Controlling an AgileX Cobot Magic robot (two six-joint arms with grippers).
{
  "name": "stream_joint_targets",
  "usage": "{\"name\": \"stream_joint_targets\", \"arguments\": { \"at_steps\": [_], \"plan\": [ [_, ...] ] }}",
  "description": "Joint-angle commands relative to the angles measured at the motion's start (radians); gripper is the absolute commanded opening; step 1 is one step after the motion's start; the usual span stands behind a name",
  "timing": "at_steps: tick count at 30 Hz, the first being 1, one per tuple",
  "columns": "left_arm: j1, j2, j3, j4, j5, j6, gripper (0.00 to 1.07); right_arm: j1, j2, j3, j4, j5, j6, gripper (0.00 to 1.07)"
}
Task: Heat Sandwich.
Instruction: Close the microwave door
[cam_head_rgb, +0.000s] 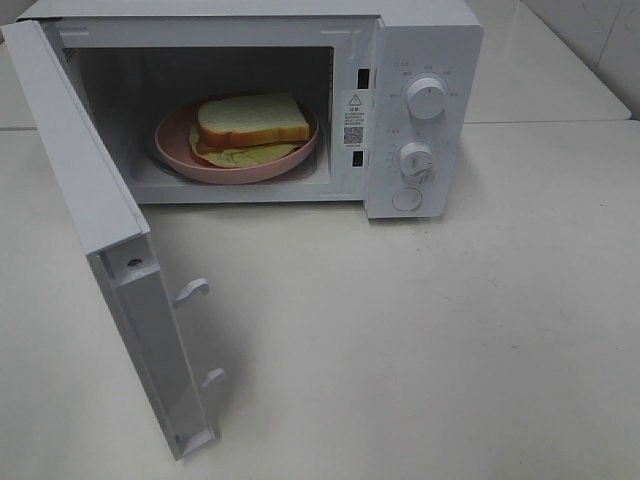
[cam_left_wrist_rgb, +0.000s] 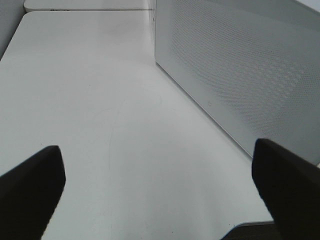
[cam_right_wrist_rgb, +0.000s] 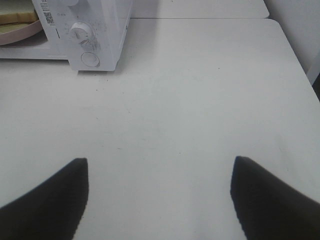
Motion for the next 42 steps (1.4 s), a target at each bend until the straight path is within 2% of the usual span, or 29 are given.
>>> {"name": "stream_joint_targets", "arguments": {
  "at_steps": [1,22,29,33,34,35,37,38,39,41,42],
  "plan": [
    [-0.004,-0.017,0.002,-0.002,-0.013,-0.004,0.96,-0.007,-0.028,0.0,0.001,-0.009,-0.01,0.76],
    [-0.004,-0.017,0.002,-0.04,-0.016,-0.004,0.96,-0.007,-0.028,0.0,0.001,-0.009,-0.01,0.74],
    [-0.004,0.042,-0.037,-0.038,-0.062,-0.004,0.95,-0.007,-0.028,0.0,0.001,-0.009,-0.01,0.74],
    [-0.004,0.136,-0.04,-0.03,-0.148,0.003,0.83,-0.007,-0.028,0.0,0.001,-0.009,-0.01,0.74],
    [-0.004,0.136,-0.04,-0.03,-0.148,0.003,0.83,-0.007,-0.028,0.0,0.001,-0.009,-0.01,0.74],
    [-0.004,0.177,-0.04,-0.03,-0.178,0.003,0.73,-0.007,-0.028,0.0,0.001,-0.009,-0.01,0.74],
    [-0.004,0.218,-0.04,-0.03,-0.197,0.003,0.61,-0.007,-0.028,0.0,0.001,-0.009,-0.01,0.74],
    [-0.004,0.218,-0.04,-0.03,-0.197,0.003,0.61,-0.007,-0.028,0.0,0.001,-0.009,-0.01,0.74],
    [-0.004,0.256,-0.04,-0.03,-0.212,0.003,0.46,-0.007,-0.028,0.0,0.001,-0.009,-0.01,0.74],
    [-0.004,0.294,-0.039,-0.031,-0.227,0.003,0.33,-0.007,-0.028,0.0,0.001,-0.009,-0.01,0.74],
    [-0.004,0.326,-0.034,-0.031,-0.255,0.002,0.22,-0.007,-0.028,0.0,0.001,-0.009,-0.01,0.74]
  ]
}}
